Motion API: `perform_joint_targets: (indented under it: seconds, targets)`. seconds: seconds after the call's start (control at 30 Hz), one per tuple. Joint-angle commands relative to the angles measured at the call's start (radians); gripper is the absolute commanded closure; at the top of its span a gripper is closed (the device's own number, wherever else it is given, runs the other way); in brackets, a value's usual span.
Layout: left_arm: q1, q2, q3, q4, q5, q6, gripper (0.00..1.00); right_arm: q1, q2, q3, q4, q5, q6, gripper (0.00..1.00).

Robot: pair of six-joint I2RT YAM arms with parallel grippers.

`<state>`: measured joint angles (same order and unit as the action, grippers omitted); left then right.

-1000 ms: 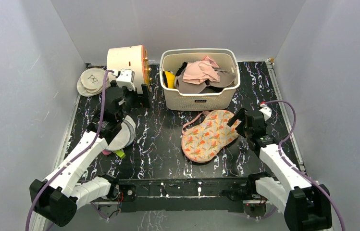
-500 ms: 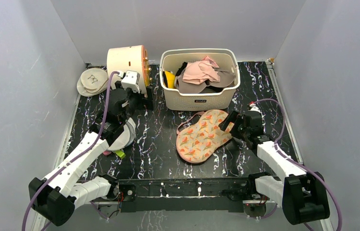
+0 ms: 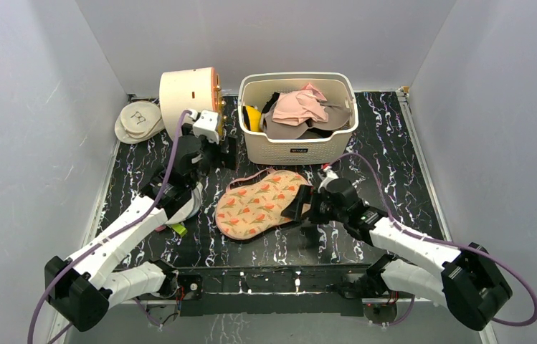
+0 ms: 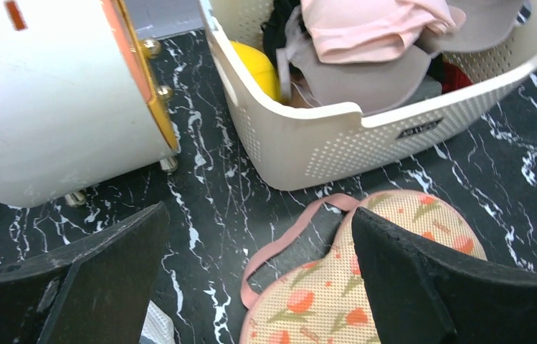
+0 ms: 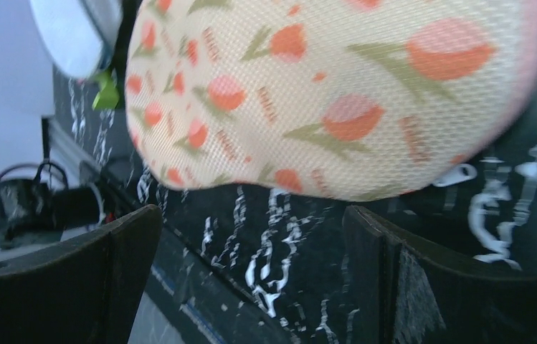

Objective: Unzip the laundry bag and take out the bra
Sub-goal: Move the laundry bag to the center of the board, then unzip the laundry bag at the center of the board.

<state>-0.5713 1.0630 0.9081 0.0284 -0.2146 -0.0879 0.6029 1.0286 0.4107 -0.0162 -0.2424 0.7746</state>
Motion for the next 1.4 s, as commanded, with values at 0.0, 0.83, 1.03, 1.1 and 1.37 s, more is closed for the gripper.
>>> perform_joint_targets:
  seconds: [0.0,0.83,1.03,1.1,1.37]
  targets:
    - [-0.082,0.007,-0.02,0.001,-0.078,0.059,0.02,0.09,-0.002,0.094,0.052,-0.015,-0.003,0.02]
    - [-0.763,0.416,-0.053,0.043,-0.44,-0.04,0.07,0.097,-0.549,0.28,-0.379,0.578,-0.359,0.02]
    - [-0.846,0.668,0.051,0.097,-0.59,0.201,0.21,0.097,-0.701,0.294,-0.369,0.629,-0.385,0.02]
    - [-0.85,0.693,0.043,0.15,-0.61,0.238,0.25,0.097,-0.746,0.292,-0.355,0.632,-0.395,0.02]
    - [-0.847,0.776,0.047,0.326,-0.66,0.372,0.28,0.096,-0.783,0.288,-0.371,0.65,-0.415,0.02]
